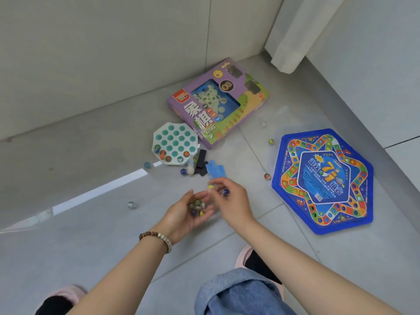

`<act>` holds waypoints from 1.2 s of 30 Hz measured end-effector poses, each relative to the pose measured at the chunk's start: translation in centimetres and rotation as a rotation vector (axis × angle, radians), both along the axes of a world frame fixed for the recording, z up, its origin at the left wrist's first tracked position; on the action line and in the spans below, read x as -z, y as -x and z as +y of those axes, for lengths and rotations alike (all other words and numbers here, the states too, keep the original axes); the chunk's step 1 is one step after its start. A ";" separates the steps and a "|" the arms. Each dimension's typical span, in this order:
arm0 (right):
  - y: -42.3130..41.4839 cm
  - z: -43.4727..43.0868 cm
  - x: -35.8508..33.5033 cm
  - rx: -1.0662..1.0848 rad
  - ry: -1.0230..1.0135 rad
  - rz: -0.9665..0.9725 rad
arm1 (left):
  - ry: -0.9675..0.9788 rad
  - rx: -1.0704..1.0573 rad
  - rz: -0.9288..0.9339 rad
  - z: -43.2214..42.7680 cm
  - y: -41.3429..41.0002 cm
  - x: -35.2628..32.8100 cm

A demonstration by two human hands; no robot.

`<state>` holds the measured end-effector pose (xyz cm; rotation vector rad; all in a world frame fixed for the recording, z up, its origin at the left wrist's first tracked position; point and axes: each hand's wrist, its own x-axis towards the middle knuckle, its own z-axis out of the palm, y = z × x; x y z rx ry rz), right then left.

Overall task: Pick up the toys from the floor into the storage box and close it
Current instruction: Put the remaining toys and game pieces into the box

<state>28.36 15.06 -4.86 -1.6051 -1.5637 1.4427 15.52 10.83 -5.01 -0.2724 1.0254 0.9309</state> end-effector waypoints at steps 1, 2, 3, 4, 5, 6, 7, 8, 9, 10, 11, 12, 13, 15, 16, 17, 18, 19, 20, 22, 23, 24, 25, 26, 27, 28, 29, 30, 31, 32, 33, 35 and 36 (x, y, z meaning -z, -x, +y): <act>0.6 -0.5 -0.7 -0.095 0.015 0.024 | -0.017 0.006 -0.072 0.0 0.0 -0.2; 0.9 -0.9 -1.4 -0.191 0.014 0.012 | -0.032 0.010 -0.129 0.0 -0.1 -0.4; 1.0 -1.2 -1.9 -0.267 -0.012 -0.019 | -0.036 0.009 -0.169 0.1 -0.2 -0.6; 0.8 -1.3 -2.2 -0.309 -0.066 -0.042 | -0.027 -0.002 -0.192 0.2 -0.2 -0.7; 0.3 -1.2 -2.4 -0.308 -0.135 -0.051 | -0.004 -0.025 -0.194 0.2 -0.1 -0.7; -0.4 -1.0 -2.6 -0.263 -0.210 -0.051 | 0.038 -0.056 -0.184 0.2 0.2 -0.7; -1.4 -1.0 -2.3 -0.195 -0.265 -0.052 | 0.086 -0.077 -0.169 0.2 0.7 -0.7; -2.5 -1.1 -1.9 -0.151 -0.278 -0.064 | 0.116 -0.063 -0.136 0.3 1.4 -0.8; -3.5 -1.5 -1.3 -0.159 -0.243 -0.097 | 0.116 -0.005 -0.068 0.3 2.5 -1.0; -4.2 -2.3 -0.5 -0.222 -0.178 -0.134 | 0.097 0.083 0.030 0.2 3.8 -1.4; -4.7 -3.4 0.5 -0.316 -0.112 -0.169 | 0.077 0.175 0.140 0.2 5.4 -2.1; -5.0 -4.6 1.5 -0.426 -0.079 -0.195 | 0.061 0.256 0.257 0.1 7.4 -2.9; -5.0 -5.7 2.4 -0.544 -0.087 -0.216 | 0.051 0.324 0.370 -0.2 9.8 -3.7; -4.4 -7.1 3.3 -0.761 -0.203 -0.259 | 0.054 0.409 0.535 -1.9 14.7 -5.5; -4.0 -7.3 3.4 -0.822 -0.286 -0.271 | 0.066 0.416 0.587 -3.2 17.0 -6.2; -3.6 -7.4 3.6 -0.842 -0.369 -0.282 | 0.079 0.401 0.629 -4.8 18.9 -6.9; -3.4 -7.4 3.6 -0.841 -0.440 -0.295 | 0.093 0.372 0.669 -6.5 20.4 -7.3; -3.2 -7.3 3.6 -0.836 -0.491 -0.314 | 0.110 0.323 0.704 -8.1 21.7 -7.5; -3.0 -7.3 3.5 -0.840 -0.529 -0.331 | 0.129 0.254 0.731 -9.6 22.7 -7.4; -2.7 -7.5 3.4 -0.842 -0.561 -0.351 | 0.174 0.111 0.765 -12.6 24.2 -6.5; -2.5 -7.5 3.4 -0.824 -0.557 -0.344 | 0.198 0.072 0.787 -13.9 24.8 -5.8; -2.2 -7.6 3.6 -0.793 -0.538 -0.323 | 0.220 0.047 0.808 -15.2 25.3 -5.0; -1.8 -7.6 3.7 -0.750 -0.499 -0.309 | 0.240 0.017 0.829 -16.3 25.8 -4.2; -1.2 -7.6 3.8 -0.707 -0.454 -0.306 | 0.258 -0.032 0.847 -17.3 26.3 -3.6; -0.5 -7.5 3.7 -0.681 -0.403 -0.310 | 0.273 -0.090 0.863 -18.1 26.7 -3.0; 0.4 -7.3 3.5 -0.668 -0.356 -0.308 | 0.287 -0.138 0.887 -18.9 27.2 -2.4; 1.3 -7.1 3.2 -0.661 -0.304 -0.302 | 0.308 -0.168 0.921 -19.5 27.5 -1.9; 2.2 -7.0 2.9 -0.657 -0.262 -0.294 | 0.330 -0.186 0.953 -20.1 27.7 -1.4; 3.1 -6.8 2.5 -0.658 -0.234 -0.288 | 0.342 -0.206 0.973 -20.6 27.8 -0.9; 3.9 -6.6 2.3 -0.664 -0.215 -0.287 | 0.346 -0.230 0.976 -20.9 27.8 -0.4; 4.6 -6.4 2.0 -0.674 -0.198 -0.290 | 0.347 -0.251 0.971 -21.0 27.7 -0.1; 6.0 -6.0 1.6 -0.672 -0.185 -0.297 | 0.347 -0.263 0.973 -21.0 27.7 0.1; 6.7 -5.8 1.4 -0.656 -0.177 -0.294 | 0.343 -0.261 0.974 -20.8 27.8 0.0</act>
